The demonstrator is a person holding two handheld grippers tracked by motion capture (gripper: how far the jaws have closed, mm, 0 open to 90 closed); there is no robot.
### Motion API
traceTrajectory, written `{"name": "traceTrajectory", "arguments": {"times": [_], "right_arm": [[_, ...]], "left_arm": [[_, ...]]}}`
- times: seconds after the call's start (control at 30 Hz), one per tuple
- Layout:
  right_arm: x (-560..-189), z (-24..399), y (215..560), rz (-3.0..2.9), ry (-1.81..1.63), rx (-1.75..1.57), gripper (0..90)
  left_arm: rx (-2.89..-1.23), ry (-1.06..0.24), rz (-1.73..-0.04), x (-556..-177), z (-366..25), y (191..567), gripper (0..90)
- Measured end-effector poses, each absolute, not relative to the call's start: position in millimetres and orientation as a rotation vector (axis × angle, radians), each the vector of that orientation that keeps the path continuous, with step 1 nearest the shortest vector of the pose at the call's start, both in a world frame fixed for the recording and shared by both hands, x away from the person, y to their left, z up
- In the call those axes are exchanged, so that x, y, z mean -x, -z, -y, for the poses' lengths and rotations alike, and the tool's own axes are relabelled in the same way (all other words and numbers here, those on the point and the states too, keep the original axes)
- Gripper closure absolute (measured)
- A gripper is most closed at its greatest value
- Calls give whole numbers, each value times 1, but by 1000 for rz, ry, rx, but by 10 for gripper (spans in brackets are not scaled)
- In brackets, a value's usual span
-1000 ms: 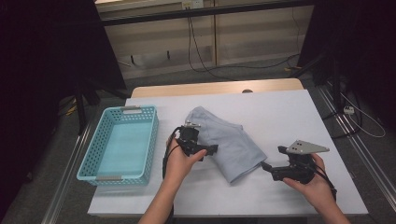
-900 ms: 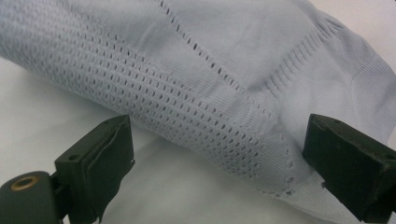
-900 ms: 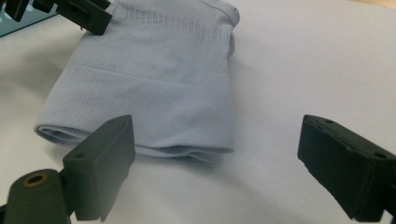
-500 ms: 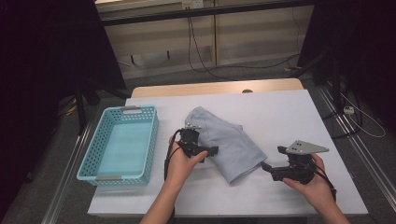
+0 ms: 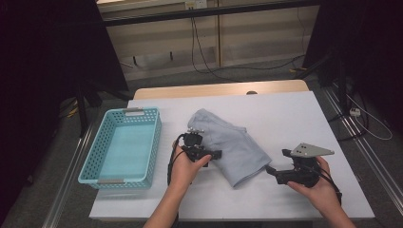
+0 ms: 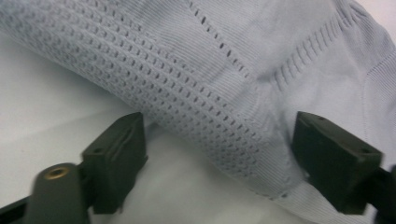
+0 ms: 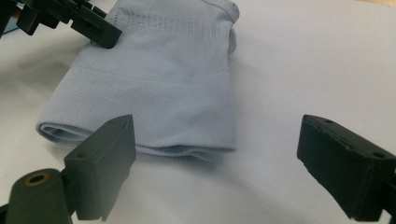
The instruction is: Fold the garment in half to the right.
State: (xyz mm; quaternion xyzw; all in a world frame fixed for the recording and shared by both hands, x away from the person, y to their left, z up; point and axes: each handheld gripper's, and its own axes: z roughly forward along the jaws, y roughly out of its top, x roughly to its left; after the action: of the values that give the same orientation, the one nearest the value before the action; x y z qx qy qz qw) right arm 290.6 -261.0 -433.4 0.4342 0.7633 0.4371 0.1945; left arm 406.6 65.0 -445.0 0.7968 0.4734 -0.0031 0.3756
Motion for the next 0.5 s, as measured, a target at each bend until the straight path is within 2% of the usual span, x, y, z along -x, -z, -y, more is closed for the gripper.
{"name": "traceTrajectory", "arguments": {"times": [0.5], "right_arm": [[-290,259,434,-2143,-1222,-1213,117]], "left_arm": [[-2026,27,-1251,-403,-63,447,329]]}}
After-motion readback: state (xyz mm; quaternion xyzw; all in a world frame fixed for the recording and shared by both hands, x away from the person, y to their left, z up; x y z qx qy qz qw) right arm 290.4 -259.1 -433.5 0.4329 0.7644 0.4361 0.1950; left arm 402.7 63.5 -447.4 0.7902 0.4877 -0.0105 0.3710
